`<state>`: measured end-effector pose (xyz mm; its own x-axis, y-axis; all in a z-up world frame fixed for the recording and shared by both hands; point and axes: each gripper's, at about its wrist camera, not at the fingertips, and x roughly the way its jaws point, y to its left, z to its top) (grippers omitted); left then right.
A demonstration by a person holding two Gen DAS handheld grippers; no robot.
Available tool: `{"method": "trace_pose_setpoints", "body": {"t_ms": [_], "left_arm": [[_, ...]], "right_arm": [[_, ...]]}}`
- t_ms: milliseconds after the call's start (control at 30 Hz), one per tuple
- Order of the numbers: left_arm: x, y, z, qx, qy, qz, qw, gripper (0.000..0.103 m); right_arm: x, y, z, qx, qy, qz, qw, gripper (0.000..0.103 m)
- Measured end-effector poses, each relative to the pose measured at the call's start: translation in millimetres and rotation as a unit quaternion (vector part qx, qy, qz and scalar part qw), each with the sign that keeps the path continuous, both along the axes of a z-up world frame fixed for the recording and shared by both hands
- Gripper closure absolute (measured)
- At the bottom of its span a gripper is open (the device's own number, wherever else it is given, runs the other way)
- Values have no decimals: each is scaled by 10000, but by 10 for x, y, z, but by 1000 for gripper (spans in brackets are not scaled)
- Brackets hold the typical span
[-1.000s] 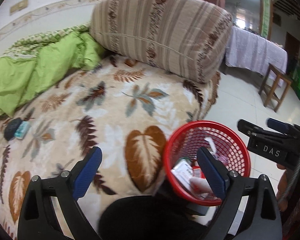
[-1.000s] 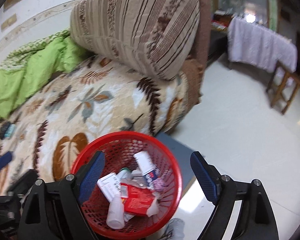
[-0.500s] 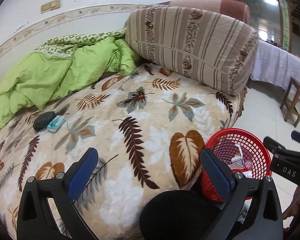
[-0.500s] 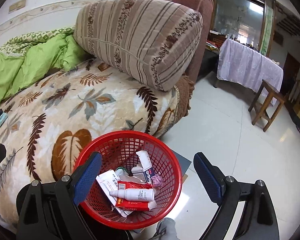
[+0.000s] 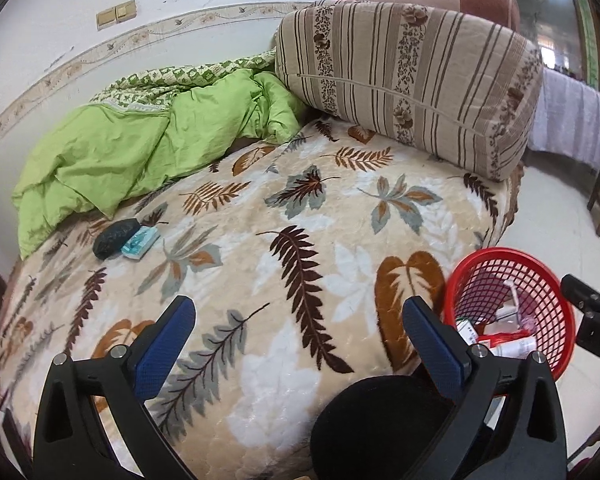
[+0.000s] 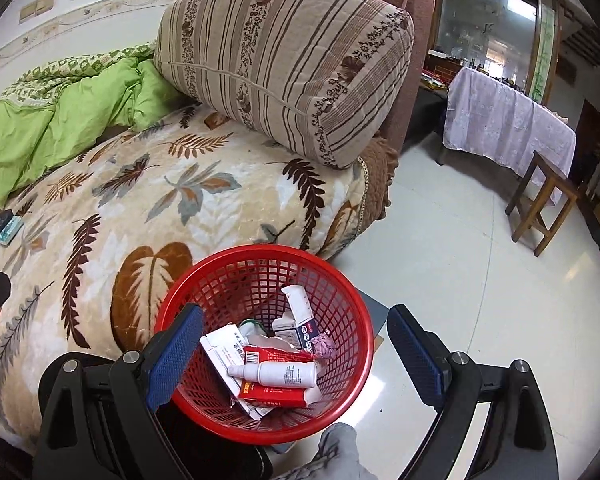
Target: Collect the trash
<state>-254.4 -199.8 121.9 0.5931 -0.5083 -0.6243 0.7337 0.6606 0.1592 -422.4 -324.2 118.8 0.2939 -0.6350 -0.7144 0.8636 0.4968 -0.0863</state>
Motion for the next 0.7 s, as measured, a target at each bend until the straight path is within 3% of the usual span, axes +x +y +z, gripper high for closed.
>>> {"method": "trace_pose_setpoints", "body": {"t_ms": [700], "left_arm": [[-130, -65, -33, 128, -44, -183, 9997, 0]], "right_arm": [[27, 15, -8, 54, -60, 115, 9999, 9]]}}
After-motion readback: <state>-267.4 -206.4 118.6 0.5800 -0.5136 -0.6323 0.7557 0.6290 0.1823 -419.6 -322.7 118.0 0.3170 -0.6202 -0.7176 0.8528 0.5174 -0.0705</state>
